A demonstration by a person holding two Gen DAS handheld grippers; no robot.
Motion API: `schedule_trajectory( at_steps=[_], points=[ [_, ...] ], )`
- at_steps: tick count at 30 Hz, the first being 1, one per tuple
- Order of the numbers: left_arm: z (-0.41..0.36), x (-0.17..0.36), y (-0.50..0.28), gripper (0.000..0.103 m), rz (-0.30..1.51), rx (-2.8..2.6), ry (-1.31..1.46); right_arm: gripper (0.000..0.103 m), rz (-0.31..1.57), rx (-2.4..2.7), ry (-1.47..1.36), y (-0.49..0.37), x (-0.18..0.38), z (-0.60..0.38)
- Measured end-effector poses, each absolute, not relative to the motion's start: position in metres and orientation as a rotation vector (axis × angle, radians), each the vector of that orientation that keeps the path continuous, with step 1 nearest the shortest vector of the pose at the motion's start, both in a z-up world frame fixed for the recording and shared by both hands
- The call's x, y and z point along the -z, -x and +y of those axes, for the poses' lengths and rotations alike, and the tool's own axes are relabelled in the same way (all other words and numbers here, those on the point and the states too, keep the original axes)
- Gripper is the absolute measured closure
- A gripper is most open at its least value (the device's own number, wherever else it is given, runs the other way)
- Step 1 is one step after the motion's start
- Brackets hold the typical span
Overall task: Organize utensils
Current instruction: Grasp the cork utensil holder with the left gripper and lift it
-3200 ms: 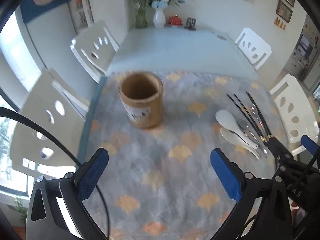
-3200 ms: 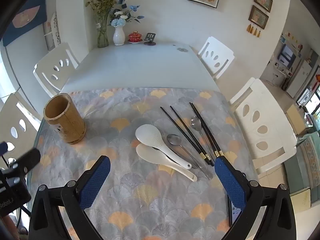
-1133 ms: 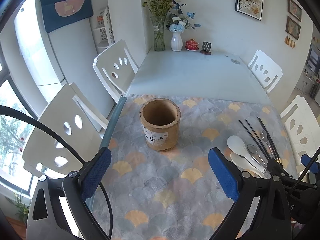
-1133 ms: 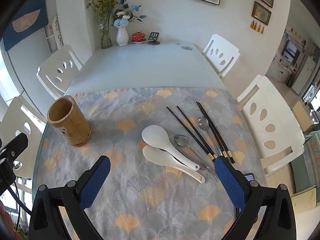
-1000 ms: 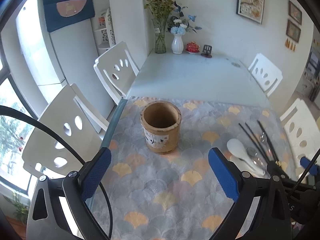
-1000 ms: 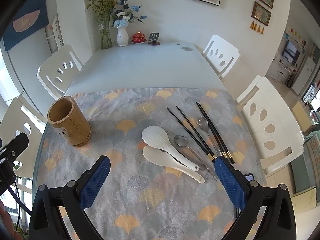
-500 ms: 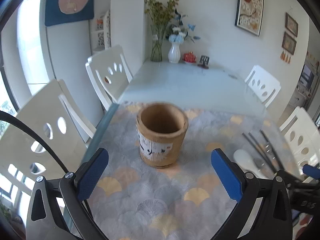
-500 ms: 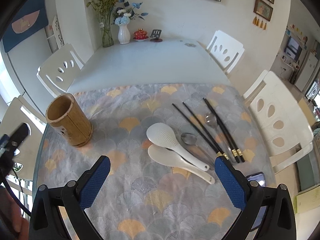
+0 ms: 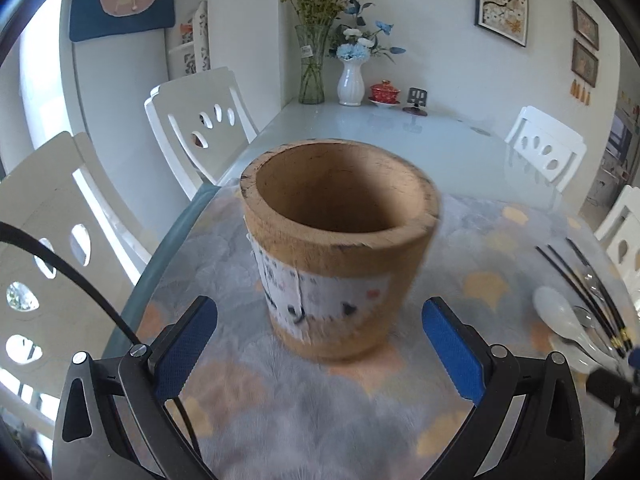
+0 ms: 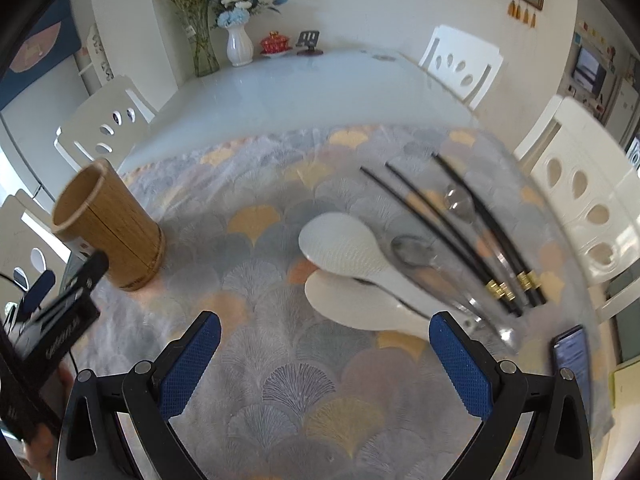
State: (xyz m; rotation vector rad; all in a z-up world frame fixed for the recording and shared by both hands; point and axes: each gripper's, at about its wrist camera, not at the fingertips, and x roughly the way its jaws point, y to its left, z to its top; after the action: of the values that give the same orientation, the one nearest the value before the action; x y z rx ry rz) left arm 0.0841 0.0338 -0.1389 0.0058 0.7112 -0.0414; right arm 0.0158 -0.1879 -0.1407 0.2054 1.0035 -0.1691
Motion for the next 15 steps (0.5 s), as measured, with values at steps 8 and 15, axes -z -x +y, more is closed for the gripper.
schedule_trajectory(
  at_steps=[8, 15],
  points=[
    [0.020, 0.146, -0.111, 0.000, 0.727, 0.058, -0.073, 0.000, 1.038, 0.163, -0.229, -0.027, 0.163, -0.191],
    [0.020, 0.149, -0.117, 0.007, 0.697, 0.099, -0.093, 0.000, 1.039, 0.137, -0.220, -0.036, 0.165, -0.186]
  ],
)
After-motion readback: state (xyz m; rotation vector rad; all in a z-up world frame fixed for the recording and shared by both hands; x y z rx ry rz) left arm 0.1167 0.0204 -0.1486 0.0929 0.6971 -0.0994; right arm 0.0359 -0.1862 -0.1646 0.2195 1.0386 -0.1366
